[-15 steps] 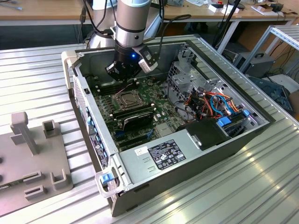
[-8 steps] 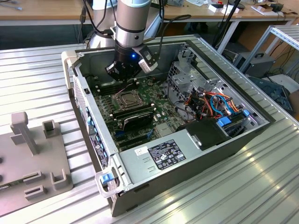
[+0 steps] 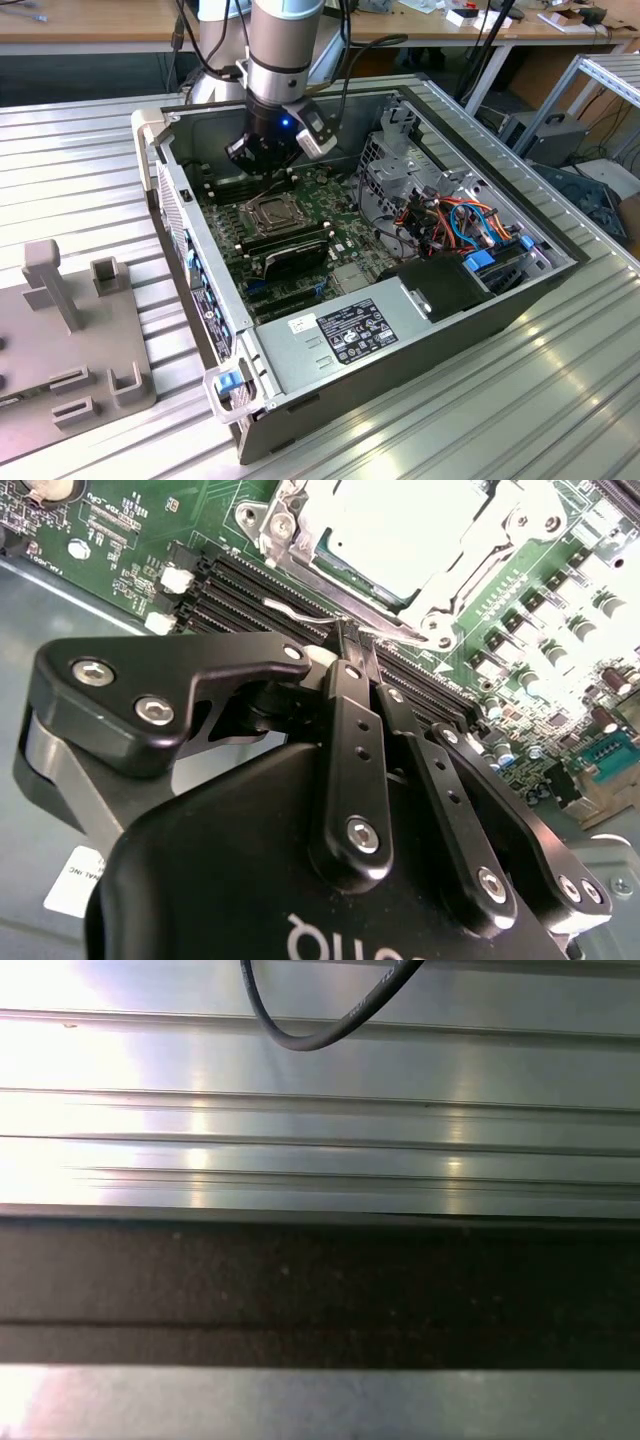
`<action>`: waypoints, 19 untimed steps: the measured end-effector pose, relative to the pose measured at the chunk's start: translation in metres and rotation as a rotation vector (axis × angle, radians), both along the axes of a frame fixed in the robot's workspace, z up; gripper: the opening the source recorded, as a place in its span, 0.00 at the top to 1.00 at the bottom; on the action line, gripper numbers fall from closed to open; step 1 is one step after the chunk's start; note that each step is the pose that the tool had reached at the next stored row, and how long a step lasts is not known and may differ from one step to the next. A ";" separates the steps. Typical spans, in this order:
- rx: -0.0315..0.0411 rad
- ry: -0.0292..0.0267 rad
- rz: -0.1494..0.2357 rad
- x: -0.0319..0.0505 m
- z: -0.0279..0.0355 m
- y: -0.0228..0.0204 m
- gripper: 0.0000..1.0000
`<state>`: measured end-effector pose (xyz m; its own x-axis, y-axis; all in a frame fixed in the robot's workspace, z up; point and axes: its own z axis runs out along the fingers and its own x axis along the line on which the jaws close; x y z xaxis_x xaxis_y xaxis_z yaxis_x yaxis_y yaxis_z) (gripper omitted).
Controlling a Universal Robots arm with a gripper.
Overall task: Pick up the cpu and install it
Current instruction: 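Install the first cpu locking lever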
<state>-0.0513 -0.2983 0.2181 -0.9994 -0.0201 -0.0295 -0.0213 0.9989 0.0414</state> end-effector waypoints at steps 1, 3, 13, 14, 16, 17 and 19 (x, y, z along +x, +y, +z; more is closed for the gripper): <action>0.0000 0.0000 0.000 0.0002 -0.0005 0.0000 0.89; -0.0001 -0.0001 0.000 0.0006 -0.0016 0.0000 0.89; -0.0023 0.0000 0.000 0.0045 -0.0041 0.0000 0.89; -0.0027 0.0000 0.000 0.0049 -0.0042 0.0000 0.89; -0.0031 -0.0001 0.000 0.0058 -0.0048 0.0000 0.89; -0.0034 -0.0001 0.000 0.0061 -0.0050 0.0000 0.89; -0.0039 -0.0001 0.000 0.0063 -0.0053 0.0001 0.89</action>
<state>-0.0450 -0.2981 0.2127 -0.9994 -0.0200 -0.0295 -0.0211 0.9991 0.0375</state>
